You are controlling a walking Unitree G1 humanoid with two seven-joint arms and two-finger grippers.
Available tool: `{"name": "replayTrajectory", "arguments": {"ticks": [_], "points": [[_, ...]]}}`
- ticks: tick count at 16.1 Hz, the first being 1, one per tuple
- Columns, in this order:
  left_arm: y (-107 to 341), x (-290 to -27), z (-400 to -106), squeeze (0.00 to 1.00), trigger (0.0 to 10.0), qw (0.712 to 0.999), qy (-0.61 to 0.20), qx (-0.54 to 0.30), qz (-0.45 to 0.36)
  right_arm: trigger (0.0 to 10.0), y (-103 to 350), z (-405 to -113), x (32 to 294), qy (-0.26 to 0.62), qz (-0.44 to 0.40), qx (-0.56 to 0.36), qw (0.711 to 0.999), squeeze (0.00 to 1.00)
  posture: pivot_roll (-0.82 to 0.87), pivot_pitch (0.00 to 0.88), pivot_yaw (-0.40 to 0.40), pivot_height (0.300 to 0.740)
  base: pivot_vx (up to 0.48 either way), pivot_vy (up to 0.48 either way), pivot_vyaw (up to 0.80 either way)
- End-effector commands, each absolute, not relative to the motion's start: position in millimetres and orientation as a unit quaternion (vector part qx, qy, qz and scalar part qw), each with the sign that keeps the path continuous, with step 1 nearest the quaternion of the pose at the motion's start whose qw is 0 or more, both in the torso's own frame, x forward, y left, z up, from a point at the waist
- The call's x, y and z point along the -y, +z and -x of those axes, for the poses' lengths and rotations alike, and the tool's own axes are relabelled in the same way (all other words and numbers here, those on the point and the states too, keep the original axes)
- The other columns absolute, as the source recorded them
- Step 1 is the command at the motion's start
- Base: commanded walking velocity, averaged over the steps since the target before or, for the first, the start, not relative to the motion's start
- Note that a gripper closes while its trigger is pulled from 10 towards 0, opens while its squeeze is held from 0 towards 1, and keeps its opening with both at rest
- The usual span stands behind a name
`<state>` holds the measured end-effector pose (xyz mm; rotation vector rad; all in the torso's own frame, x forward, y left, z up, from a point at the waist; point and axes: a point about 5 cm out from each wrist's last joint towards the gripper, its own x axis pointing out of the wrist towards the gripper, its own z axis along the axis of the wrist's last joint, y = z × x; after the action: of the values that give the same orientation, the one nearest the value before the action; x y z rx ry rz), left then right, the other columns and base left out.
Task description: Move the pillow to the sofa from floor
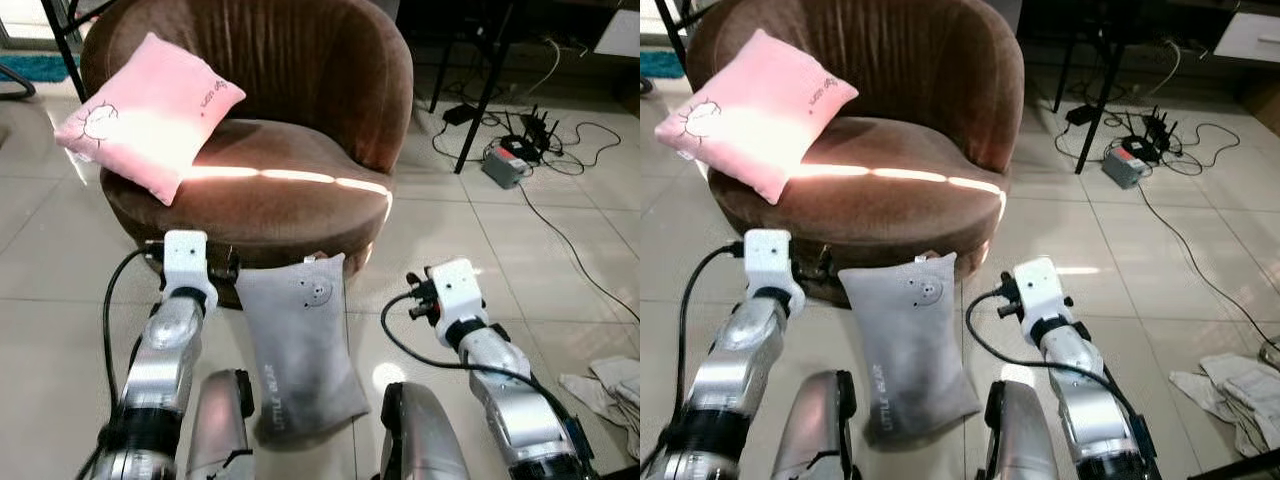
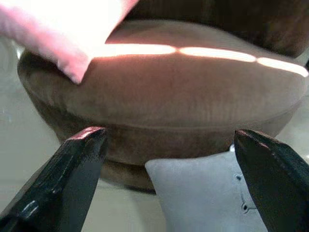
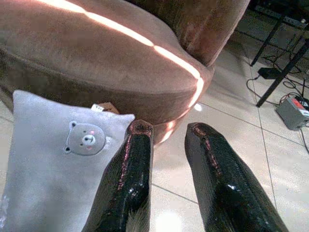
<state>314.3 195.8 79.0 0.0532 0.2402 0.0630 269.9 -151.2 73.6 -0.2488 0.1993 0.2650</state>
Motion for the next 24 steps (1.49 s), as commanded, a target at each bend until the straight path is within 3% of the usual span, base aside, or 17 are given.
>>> {"name": "replayTrajectory", "arguments": {"ticks": [1,2,3,9,13,16,19,21,23,24], "points": [[71.5,-201.7,-315.3,1.0,10.0,0.989,0.05,-0.14,-0.022,10.0,76.4,-268.4,153.0,0.132,0.129,-0.097,0.978,0.0,-0.07,0.061,-0.066,0.538,0.0,0.0,0.0],[70.0,-207.0,-317.8,0.67,10.0,0.987,0.064,-0.149,-0.021,10.0,76.8,-264.7,152.5,0.133,0.127,-0.098,0.978,0.0,-0.07,0.088,-0.068,0.538,0.0,0.0,0.0],[67.6,-214.7,-324.5,0.0,10.0,0.983,0.076,-0.165,-0.016,10.0,75.1,-256.7,150.5,0.138,0.127,-0.104,0.977,0.0,-0.09,0.131,-0.065,0.538,0.0,0.0,0.0],[75.8,-226.1,-347.5,0.0,10.0,0.981,0.075,-0.17,-0.048,10.0,84.4,-235.6,145.6,0.141,0.118,-0.109,0.977,0.0,-0.16,0.28,-0.071,0.538,0.0,0.0,0.0],[88.4,-227.0,-358.9,0.0,10.0,0.988,0.049,-0.148,-0.004,10.0,93.9,-227.5,130.8,0.136,0.095,-0.098,0.981,0.0,-0.17,0.34,-0.061,0.538,0.0,0.0,0.0],[83.4,-239.9,-355.4,0.0,10.0,0.979,0.101,-0.176,-0.008,10.0,96.1,-207.4,124.2,0.134,0.089,-0.11,0.981,0.0,-0.19,0.425,-0.065,0.538,0.0,0.0,0.0],[86.2,-222.3,-360.6,0.0,10.0,0.985,0.075,-0.153,0.005,10.0,93.6,-198.6,128.1,0.113,0.08,-0.119,0.983,0.0,-0.16,0.388,-0.053,0.538,0.0,0.0,0.0],[91.3,-182.2,-360.0,0.0,10.0,0.996,-0.039,-0.07,-0.027,10.0,95.4,-202.1,130.8,0.087,0.057,-0.106,0.989,0.0,-0.12,0.341,-0.025,0.538,0.0,0.0,0.0],[94.0,-165.7,-335.3,0.0,10.0,0.993,-0.107,-0.003,-0.058,10.0,96.4,-207.7,131.4,0.085,0.048,-0.096,0.991,0.0,-0.08,0.305,-0.008,0.538,0.0,0.0,0.0],[96.8,-169.9,-319.1,0.0,10.0,0.994,-0.102,0.0,-0.034,10.0,95.0,-211.7,132.6,0.085,0.048,-0.093,0.991,0.0,-0.06,0.278,-0.002,0.538,0.0,0.0,0.0]]}}
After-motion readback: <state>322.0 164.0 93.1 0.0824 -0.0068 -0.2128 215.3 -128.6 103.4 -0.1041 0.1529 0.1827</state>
